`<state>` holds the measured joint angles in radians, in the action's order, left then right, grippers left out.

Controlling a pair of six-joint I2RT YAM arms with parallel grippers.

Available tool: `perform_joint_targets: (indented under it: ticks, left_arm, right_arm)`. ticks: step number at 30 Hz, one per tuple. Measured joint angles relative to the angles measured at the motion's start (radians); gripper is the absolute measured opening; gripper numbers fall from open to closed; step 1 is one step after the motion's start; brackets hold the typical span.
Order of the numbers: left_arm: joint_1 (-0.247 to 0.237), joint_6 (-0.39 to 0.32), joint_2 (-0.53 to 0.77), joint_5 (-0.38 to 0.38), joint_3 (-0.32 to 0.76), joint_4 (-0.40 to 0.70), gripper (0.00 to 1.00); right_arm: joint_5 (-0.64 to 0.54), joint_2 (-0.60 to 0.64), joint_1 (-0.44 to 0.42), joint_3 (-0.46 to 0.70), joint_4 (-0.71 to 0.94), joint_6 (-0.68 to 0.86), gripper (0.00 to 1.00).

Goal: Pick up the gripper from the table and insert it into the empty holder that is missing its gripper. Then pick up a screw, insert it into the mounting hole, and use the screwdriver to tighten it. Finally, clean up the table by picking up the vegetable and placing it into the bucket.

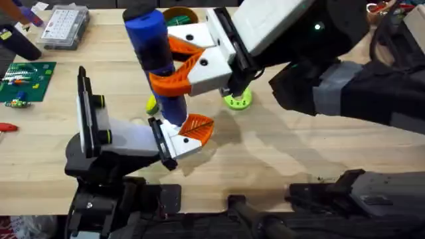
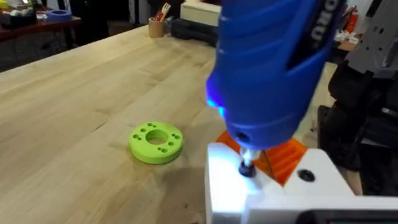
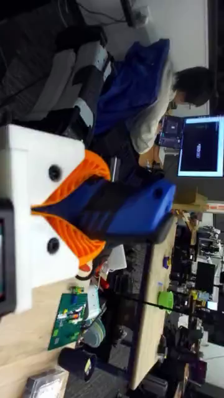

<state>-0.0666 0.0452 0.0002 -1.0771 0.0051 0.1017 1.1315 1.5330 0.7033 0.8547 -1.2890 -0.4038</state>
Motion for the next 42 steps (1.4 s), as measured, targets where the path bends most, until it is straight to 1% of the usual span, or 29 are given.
perform_joint_targets:
  ticks: [16, 22, 42]
  left_arm:
    - [0.0, 0.0, 0.0, 0.0, 0.0, 0.0, 0.004]
    - [0.0, 0.0, 0.0, -0.002, 0.0, 0.0, 0.004]
    - [0.0, 0.0, 0.0, -0.003, 0.0, 0.0, 0.004]
  right_arm:
    - [0.014, 0.0, 0.0, 0.0, -0.006, 0.0, 0.024]
    - [0.018, 0.0, 0.0, 0.0, -0.011, -0.03, 0.024]
    - [-0.013, 0.0, 0.009, 0.0, 0.003, -0.038, 0.024]
